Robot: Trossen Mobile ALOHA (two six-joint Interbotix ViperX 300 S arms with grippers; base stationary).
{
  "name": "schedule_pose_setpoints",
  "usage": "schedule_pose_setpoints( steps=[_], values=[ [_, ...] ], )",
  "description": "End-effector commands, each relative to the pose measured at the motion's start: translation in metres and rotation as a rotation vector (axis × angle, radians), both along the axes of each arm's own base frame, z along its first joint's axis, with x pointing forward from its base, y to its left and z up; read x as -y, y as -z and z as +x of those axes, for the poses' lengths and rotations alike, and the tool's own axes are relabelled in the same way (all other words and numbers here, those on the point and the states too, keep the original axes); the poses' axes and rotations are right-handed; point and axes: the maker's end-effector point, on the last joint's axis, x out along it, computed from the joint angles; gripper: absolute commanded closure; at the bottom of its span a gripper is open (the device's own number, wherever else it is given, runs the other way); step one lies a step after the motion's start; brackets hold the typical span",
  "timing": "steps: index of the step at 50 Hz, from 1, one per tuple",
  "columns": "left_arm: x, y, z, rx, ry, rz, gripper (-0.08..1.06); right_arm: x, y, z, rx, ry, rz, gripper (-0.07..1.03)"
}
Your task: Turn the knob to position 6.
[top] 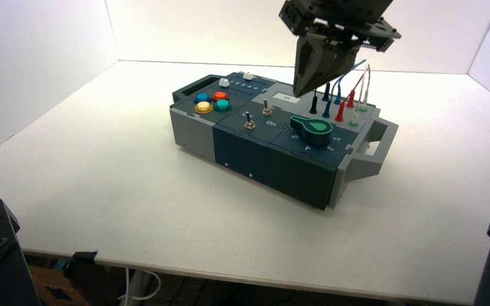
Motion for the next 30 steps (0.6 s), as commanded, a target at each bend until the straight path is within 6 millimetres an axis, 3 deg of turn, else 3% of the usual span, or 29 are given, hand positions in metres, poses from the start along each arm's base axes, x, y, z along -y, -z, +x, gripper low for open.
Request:
schedule_pose_setpoints(
  steps=[1,30],
  values=[
    [0.001,-0.005,0.001,0.009,0.002,-0.005,1.01,-0.007,-0.005,0.006,0.016,-0.002,0.015,0.99],
    [0.001,-0.005,0.001,0.01,0.002,-0.007,1.01,-0.012,0.017,0.013,-0.038,-0.003,-0.025,0.98]
  ],
)
